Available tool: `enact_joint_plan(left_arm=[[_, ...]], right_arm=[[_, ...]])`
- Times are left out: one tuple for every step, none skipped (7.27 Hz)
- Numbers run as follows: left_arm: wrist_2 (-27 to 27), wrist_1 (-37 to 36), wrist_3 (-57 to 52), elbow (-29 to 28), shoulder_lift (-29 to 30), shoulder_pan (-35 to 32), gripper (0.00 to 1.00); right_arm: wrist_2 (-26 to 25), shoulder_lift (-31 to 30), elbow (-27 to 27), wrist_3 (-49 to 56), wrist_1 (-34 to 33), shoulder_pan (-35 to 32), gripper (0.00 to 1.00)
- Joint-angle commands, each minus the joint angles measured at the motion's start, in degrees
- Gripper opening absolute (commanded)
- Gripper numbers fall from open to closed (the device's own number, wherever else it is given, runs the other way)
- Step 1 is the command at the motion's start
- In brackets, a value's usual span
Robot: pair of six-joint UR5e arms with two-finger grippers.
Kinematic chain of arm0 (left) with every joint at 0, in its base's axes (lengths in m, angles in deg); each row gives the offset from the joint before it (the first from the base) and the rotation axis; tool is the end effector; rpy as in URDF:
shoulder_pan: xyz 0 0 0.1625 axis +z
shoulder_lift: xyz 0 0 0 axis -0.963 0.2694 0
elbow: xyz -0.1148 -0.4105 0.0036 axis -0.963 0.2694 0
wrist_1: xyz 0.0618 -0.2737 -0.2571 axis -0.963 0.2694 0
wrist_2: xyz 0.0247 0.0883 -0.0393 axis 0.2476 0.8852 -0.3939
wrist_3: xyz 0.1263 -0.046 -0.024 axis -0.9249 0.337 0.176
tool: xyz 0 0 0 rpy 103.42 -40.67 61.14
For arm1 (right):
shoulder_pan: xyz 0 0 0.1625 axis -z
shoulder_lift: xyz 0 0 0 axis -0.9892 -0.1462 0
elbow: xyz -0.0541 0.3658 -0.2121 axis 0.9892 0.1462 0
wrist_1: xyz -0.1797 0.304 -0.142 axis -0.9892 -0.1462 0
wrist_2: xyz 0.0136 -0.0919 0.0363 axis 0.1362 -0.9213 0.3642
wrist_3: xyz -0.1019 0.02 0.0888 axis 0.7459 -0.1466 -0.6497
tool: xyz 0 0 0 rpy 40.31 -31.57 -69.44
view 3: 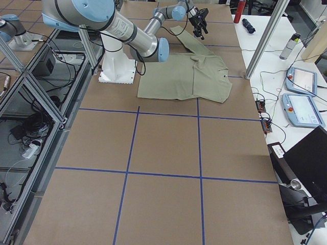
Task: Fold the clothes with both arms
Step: 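Carry the sleeve with the right gripper across the shirt body, then release the sleeve and withdraw the right gripper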
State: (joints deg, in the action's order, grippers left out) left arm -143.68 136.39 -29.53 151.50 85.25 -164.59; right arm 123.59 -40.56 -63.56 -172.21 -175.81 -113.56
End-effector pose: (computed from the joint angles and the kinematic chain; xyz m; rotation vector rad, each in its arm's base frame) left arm -0.0425 -0.4584 0.5438 0.6349 0.6939 0.3062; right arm -0.6211 -0.5746 -0.0026 0.3605 -0.8058 0.7170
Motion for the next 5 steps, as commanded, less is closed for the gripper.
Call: enact_joint_plan(left_arm=[[0.1,9.3,0.0,-6.4,3.5,0.2,1.00],[-0.2,18.6,1.0,-7.0,2.7,1.1,1.00],[0.6,19.9,8.0,-6.3,4.3,9.2,1.00],[1.1,20.0,13.8,-6.5,5.6,14.6,1.00],[4.0,20.5,21.6,-5.9,5.1,17.2,1.00]], right_arm=[[15.0,-1.0,-0.6,8.1,-1.9,-8.4,1.00],[22.6,-3.9,-5.2,17.0,-6.8,-13.5,1.00],[29.3,-11.3,-14.7,27.7,-10.0,-18.5,1.00],[35.5,-19.1,-22.2,35.5,-10.8,-23.8,1.00],[39.2,-26.3,-27.6,45.8,-11.6,-29.2,1.00]])
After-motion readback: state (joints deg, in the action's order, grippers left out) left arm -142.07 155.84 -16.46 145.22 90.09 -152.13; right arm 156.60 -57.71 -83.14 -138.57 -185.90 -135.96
